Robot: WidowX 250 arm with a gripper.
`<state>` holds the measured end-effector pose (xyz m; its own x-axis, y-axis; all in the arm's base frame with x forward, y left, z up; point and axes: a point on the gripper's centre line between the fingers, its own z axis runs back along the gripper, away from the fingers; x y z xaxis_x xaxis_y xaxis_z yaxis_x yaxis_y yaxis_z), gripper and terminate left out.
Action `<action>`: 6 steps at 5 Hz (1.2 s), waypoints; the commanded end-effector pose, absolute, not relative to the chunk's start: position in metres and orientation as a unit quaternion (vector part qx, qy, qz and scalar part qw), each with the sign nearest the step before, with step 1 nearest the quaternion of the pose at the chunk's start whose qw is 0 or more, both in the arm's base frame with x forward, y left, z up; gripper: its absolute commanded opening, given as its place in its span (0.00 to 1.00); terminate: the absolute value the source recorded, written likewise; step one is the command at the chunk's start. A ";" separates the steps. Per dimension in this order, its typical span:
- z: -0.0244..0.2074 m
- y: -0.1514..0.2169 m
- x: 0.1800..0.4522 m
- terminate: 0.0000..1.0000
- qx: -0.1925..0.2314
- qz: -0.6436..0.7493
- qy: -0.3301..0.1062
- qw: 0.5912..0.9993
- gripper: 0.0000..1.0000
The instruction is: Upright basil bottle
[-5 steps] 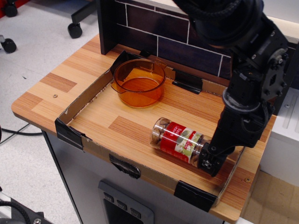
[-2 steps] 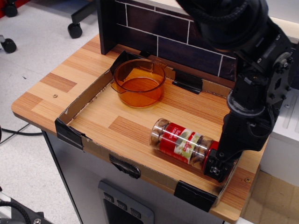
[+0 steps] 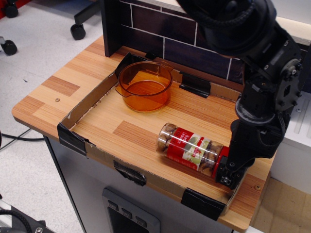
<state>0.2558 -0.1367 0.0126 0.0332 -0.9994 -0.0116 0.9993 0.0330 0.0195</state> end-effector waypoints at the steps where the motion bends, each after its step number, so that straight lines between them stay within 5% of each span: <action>1: 0.047 -0.110 0.256 0.00 0.006 -0.696 -0.039 0.717 0.00; 4: 0.111 -0.088 0.258 0.00 -0.073 -0.687 -0.121 0.713 0.00; 6: 0.113 -0.073 0.258 0.00 -0.092 -0.684 -0.187 0.699 0.00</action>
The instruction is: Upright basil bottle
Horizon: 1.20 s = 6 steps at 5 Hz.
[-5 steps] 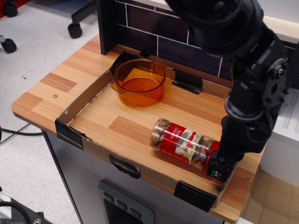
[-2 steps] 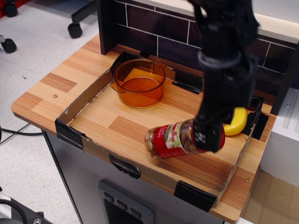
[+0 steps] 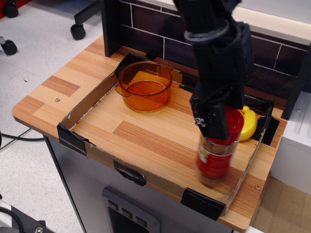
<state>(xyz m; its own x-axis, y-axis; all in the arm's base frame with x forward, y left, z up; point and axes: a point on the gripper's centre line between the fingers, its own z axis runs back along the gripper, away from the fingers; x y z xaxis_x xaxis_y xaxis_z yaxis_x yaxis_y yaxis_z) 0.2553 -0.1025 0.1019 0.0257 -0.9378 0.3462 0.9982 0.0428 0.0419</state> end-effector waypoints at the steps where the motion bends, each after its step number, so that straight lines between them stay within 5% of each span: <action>1: 0.107 -0.070 0.261 0.00 -0.095 -0.678 -0.172 0.709 0.00; 2: 0.109 -0.071 0.264 0.00 -0.081 -0.678 -0.152 0.714 1.00; 5: 0.183 -0.071 0.283 0.00 -0.016 -0.643 -0.166 0.747 1.00; 6: 0.183 -0.071 0.283 1.00 -0.016 -0.643 -0.166 0.747 1.00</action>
